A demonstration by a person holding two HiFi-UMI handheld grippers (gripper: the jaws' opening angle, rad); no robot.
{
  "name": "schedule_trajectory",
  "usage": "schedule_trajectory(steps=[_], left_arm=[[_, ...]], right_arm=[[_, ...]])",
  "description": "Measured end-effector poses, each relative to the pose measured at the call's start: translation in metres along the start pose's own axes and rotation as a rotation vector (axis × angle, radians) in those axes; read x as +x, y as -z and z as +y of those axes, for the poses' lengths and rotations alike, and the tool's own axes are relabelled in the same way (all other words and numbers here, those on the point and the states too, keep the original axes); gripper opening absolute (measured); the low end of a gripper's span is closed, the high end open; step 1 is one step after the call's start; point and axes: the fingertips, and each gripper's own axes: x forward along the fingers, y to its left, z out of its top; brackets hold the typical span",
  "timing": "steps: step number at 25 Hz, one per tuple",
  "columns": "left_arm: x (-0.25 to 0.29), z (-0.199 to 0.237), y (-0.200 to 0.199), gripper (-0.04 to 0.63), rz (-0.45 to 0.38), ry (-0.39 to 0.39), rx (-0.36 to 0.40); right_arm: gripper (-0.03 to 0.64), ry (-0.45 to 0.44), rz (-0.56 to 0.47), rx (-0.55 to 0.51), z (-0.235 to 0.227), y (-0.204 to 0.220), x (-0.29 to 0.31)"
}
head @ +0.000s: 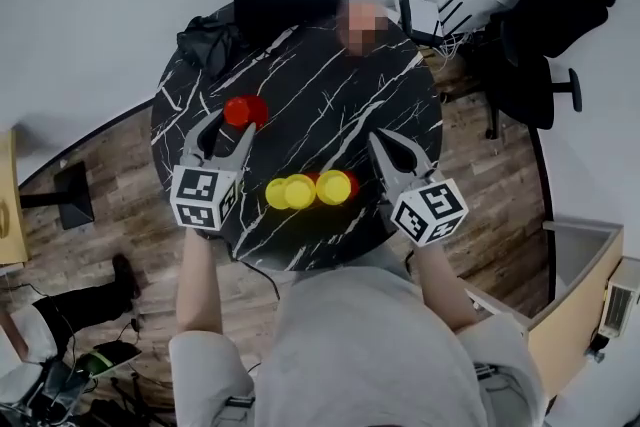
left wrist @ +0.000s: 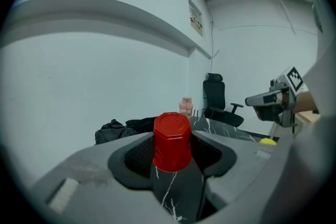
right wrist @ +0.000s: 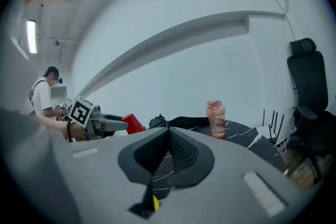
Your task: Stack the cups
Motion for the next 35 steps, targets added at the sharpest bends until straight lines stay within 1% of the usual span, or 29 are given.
schedule_trajectory(steps=[3, 9, 11, 15, 20, 24, 30, 35], left_arm=[[-0.027, -0.017, -0.006, 0.224, -0.025, 0.007, -0.013], [-0.069, -0.052, -0.013, 0.224, -0.039, 0.029, 0.021], [-0.079, -0.064, -0.015, 0.224, -0.040, 0.048, 0.021], [-0.093, -0.092, -0.018, 0.224, -0.025, 0.111, 0.029], [-0.094, -0.128, -0.016, 0.225, 0.011, 0.182, 0.076], [-0.086, -0.150, -0.006, 0.225, 0.054, 0.219, 0.128], [-0.074, -0.173, 0.004, 0.225, 0.103, 0.262, 0.147], [-0.065, -0.180, 0.009, 0.226, 0.130, 0.266, 0.153]], right_arm=[[0.000, -0.006, -0.016, 0.004, 0.011, 0.001, -0.006], [0.000, -0.009, -0.040, 0.008, 0.032, 0.006, -0.019], [0.000, -0.008, -0.052, 0.010, 0.038, 0.006, -0.024], [0.000, 0.000, -0.071, 0.012, 0.047, 0.006, -0.036], [0.000, 0.012, -0.086, 0.017, 0.053, 0.007, -0.051], [0.000, 0.020, -0.090, 0.017, 0.055, 0.008, -0.059], [0.000, 0.029, -0.093, 0.021, 0.053, 0.009, -0.069], [0.000, 0.034, -0.093, 0.030, 0.046, 0.008, -0.074]])
